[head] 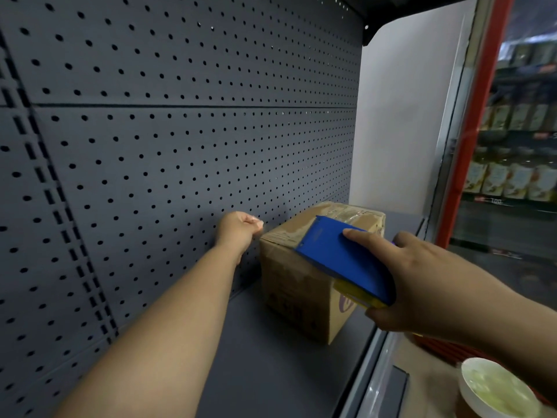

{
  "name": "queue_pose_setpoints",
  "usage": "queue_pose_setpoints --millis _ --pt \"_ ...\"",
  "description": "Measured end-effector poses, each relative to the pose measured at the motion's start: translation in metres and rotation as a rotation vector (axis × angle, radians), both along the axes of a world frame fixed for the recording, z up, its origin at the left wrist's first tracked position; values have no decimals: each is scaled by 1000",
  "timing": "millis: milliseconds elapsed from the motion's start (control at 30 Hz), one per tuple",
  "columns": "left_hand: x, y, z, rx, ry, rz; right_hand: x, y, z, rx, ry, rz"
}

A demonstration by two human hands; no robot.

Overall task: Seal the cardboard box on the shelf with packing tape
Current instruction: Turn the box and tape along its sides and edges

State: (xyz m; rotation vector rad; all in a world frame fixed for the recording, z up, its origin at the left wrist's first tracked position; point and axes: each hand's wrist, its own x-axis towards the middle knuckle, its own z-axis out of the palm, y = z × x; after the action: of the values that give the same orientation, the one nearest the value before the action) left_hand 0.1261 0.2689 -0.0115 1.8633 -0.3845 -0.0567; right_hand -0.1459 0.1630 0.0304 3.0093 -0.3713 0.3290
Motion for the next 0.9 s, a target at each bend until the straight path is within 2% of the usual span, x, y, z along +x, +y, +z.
queue_pose_setpoints --millis 167,333,467,500,567,600,667,700,767,833,900 --pt "2 -4 -11 -14 68 0 4 -4 -4 3 34 -4" --pt "4 -5 -15 -80 292 -2 6 -6 -8 20 39 0" --pt "-1 -12 -21 -33 429 14 6 -8 -12 41 41 2" --pt "-5 -14 -23 41 380 39 5 -9 -12 50 33 3" --pt "-15 -15 -32 203 77 148 4 -11 -13 59 24 7" --pt "-23 -12 -36 174 -127 175 4 -12 -13 61 21 9" --pt "-40 -9 -40 29 -460 73 5 -13 -12 68 21 13" --pt "-46 -11 -42 14 -544 -32 5 -14 -11 72 25 16" --pt "-47 -15 -48 111 -606 -198 6 -15 -10 80 30 26" --pt "-42 -19 -56 224 -670 -225 6 -16 -9 91 32 32" --pt "-40 -23 -62 260 -705 -159 6 -16 -10 102 40 34"
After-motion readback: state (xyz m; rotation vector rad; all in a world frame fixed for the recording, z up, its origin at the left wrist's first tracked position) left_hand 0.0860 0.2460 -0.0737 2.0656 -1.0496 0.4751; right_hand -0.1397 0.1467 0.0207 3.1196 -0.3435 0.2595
